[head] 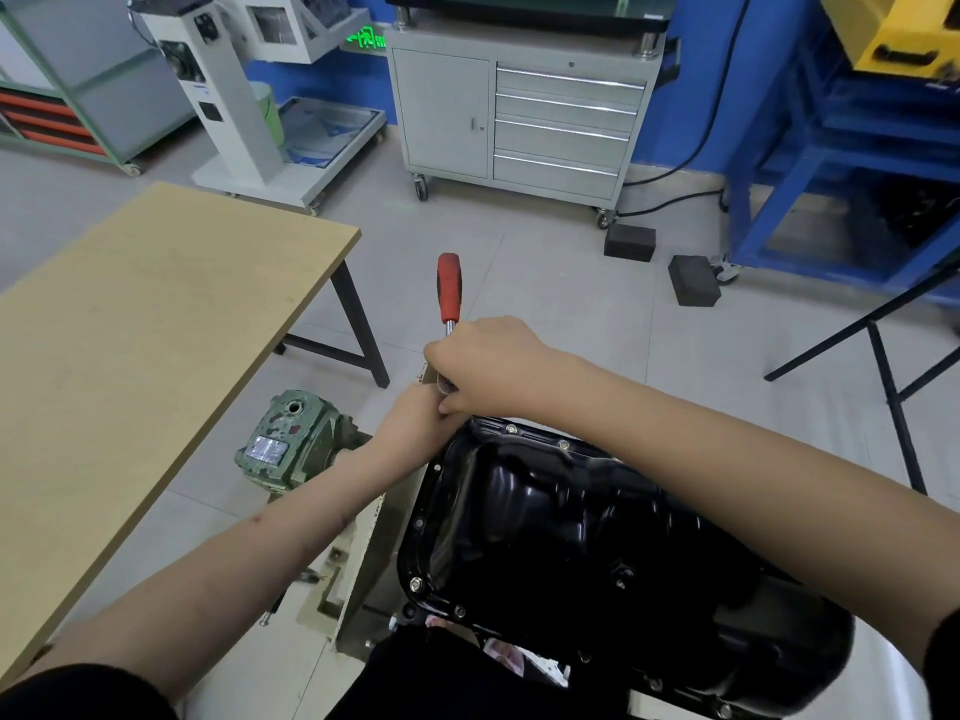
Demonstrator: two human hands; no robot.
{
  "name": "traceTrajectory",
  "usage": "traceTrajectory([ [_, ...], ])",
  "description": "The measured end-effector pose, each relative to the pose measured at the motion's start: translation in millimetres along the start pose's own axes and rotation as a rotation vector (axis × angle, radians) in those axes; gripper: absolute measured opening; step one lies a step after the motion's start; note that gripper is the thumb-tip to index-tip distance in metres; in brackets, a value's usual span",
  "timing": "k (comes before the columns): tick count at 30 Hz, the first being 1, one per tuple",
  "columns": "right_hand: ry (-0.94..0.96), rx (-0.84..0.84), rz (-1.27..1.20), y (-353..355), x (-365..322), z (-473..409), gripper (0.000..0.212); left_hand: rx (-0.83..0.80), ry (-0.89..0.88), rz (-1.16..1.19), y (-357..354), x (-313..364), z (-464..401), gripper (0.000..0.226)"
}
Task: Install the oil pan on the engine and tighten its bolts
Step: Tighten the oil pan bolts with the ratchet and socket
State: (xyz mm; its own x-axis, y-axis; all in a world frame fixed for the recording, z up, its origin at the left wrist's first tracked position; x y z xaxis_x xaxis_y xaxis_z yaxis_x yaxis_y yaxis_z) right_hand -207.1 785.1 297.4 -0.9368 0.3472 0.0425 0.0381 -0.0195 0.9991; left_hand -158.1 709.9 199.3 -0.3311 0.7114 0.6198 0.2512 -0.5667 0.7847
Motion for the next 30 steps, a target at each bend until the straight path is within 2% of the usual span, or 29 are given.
traceTrajectory([
  [3, -0.006, 0.000, -0.015, -1.7, 0.4, -0.3, 0.029, -0.033, -0.024, -0.017, 0.4, 0.3, 1.5, 0.040],
  [6, 0.012, -0.041, -0.030, -2.6, 9.8, -0.9, 0.040, -0.100, -0.090, -0.060, 2.7, 0.6, -0.9, 0.024],
  [8, 0.048, -0.050, 0.014, -4.6, 18.4, -0.5, 0.049, -0.127, -0.120, -0.065, 5.3, 0.6, -3.5, 0.027],
  [11, 0.219, 0.104, 0.201, -6.8, 27.2, -0.1, 0.053, -0.144, -0.194, -0.111, 8.6, 3.7, -4.5, 0.028],
  [13, 0.336, 0.144, 0.268, -10.8, 29.2, -0.2, 0.053, -0.156, -0.222, -0.098, 10.2, 5.6, -5.1, 0.025],
  [19, 0.349, 0.239, 0.219, -19.7, 20.3, -3.8, 0.052, -0.216, -0.226, -0.013, 17.7, 4.2, -5.3, 0.021],
  [21, 0.342, 0.237, 0.207, -24.9, 17.2, -4.7, 0.053, -0.257, -0.195, -0.080, 14.2, 5.5, -7.6, 0.026],
  [24, 0.347, 0.224, 0.162, -26.7, 16.4, -6.8, 0.052, -0.259, -0.163, -0.191, 13.0, 5.5, -10.7, 0.050],
  [25, 0.369, 0.203, 0.161, -24.5, 18.7, -7.3, 0.052, -0.252, -0.188, -0.161, 13.2, 5.3, -10.2, 0.047],
  [28, 0.392, 0.141, 0.159, -16.8, 34.4, -5.7, 0.051, -0.198, -0.247, -0.091, 16.7, 6.2, -6.7, 0.017],
  [30, 0.427, 0.189, 0.222, -15.1, 37.6, -3.2, 0.055, -0.207, -0.233, -0.106, 17.2, 7.7, -7.2, 0.013],
])
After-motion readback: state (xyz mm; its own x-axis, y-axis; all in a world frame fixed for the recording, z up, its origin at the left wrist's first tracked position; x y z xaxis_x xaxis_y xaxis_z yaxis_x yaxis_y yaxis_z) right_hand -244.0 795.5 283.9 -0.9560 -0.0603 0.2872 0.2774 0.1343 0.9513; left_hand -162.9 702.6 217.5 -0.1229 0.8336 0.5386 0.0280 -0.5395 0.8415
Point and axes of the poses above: each hand's wrist, its own z-axis away from the middle knuckle, its own y-axis out of the back of the hand, x = y × z, the point moved 2 cm from there along -z, towards the middle knuckle, and after that the axes turned 8 degrees about x, right-handed, at the moved point
